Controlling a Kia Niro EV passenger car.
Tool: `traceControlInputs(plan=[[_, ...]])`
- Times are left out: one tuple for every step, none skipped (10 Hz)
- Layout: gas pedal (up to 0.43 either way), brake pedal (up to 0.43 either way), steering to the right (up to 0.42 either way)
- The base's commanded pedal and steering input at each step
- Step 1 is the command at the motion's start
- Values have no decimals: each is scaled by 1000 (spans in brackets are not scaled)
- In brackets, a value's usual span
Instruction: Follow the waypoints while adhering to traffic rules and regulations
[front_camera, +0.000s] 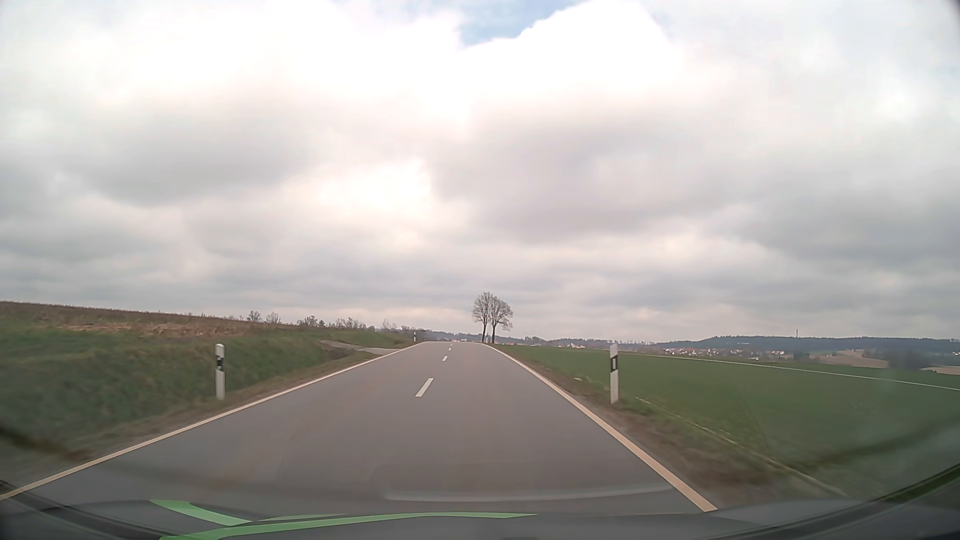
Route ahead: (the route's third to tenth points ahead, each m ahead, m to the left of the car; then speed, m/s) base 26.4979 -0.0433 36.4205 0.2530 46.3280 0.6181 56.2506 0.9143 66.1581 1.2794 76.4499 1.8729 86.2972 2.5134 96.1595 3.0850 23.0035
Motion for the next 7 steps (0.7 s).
traceControlInputs(plan=[[331,0,-5],[331,0,-5],[331,0,-5],[319,0,-5],[311,0,-5],[311,0,-5],[311,0,-5]])
